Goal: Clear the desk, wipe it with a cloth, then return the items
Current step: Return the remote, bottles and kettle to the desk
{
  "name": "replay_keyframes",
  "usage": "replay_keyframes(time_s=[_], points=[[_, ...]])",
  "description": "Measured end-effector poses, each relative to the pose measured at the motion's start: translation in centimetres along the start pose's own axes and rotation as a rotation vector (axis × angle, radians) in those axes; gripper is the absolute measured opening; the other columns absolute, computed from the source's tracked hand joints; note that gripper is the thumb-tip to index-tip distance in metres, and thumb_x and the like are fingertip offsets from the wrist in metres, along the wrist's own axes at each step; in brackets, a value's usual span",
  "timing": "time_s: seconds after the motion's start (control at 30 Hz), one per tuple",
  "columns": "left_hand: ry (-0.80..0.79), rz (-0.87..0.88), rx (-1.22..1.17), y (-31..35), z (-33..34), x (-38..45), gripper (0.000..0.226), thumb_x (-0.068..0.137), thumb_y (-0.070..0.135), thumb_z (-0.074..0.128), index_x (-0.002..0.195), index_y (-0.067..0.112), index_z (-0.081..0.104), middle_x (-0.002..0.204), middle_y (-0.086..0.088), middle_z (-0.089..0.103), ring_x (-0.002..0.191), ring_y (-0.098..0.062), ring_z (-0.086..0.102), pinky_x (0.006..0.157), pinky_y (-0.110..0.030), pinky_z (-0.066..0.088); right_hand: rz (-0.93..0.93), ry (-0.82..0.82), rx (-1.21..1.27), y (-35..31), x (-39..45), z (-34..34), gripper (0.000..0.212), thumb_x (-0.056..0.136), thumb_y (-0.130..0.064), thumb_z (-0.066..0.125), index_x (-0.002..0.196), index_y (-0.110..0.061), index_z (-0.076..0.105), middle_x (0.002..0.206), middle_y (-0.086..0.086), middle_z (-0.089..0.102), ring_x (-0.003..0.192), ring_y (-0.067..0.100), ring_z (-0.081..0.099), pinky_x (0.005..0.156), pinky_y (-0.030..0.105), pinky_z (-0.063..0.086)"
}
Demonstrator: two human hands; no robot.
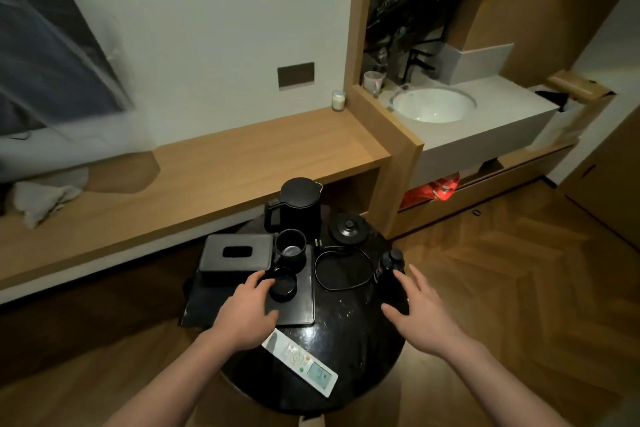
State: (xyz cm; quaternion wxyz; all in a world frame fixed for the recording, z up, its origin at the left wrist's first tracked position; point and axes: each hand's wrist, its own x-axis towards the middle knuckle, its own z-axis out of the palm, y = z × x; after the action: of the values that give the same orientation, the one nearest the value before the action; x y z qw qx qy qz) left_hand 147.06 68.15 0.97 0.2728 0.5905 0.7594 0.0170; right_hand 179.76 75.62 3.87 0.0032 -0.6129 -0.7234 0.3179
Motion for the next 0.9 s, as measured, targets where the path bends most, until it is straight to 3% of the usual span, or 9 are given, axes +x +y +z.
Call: replay_keyframes(time_s=[0.33, 0.6, 0.9], points=[[-0.037, -0.171, -0.183, 0.8, 1.3, 9.5, 0.074, 0.094, 0.038, 0.06, 0.159, 0.019, 0.03, 0.161, 0.001, 0.032, 0.14, -0.026, 0.047, 0.111, -0.042, 0.043, 0.037, -0.031, -0.056, 1.9, 8.1, -0.8, 0.081, 0.097, -0.05, 0.061, 0.163, -0.034, 0.017, 0.172, -0.007, 0.001, 0.155, 0.029, 0.021, 0.123, 0.042, 0.028], [0.0, -0.34, -0.293, 2.0, 2.8, 14.5, 0.06, 0.095, 0.031, 0.056, 0.149, 0.015, 0.036, 0.154, -0.006, 0.037, 0.132, -0.035, 0.053, 0.106, -0.044, 0.045, 0.034, -0.09, -0.047, 3.7, 13.2, 0.2, 0.078, 0.097, -0.045, 0.063, 0.162, -0.033, 0.022, 0.17, -0.01, 0.012, 0.152, 0.023, 0.03, 0.122, 0.04, 0.033], [0.091, -0.516, -0.458, 2.6, 4.8, 16.6, 0.05, 0.093, 0.024, 0.058, 0.142, 0.017, 0.049, 0.146, -0.008, 0.051, 0.129, -0.035, 0.055, 0.107, -0.044, 0.046, -0.086, -0.08, -0.123, 5.6, 16.2, 0.1, 0.049, 0.098, -0.027, 0.064, 0.143, -0.034, 0.045, 0.147, -0.012, 0.048, 0.126, 0.016, 0.057, 0.103, 0.03, 0.047]])
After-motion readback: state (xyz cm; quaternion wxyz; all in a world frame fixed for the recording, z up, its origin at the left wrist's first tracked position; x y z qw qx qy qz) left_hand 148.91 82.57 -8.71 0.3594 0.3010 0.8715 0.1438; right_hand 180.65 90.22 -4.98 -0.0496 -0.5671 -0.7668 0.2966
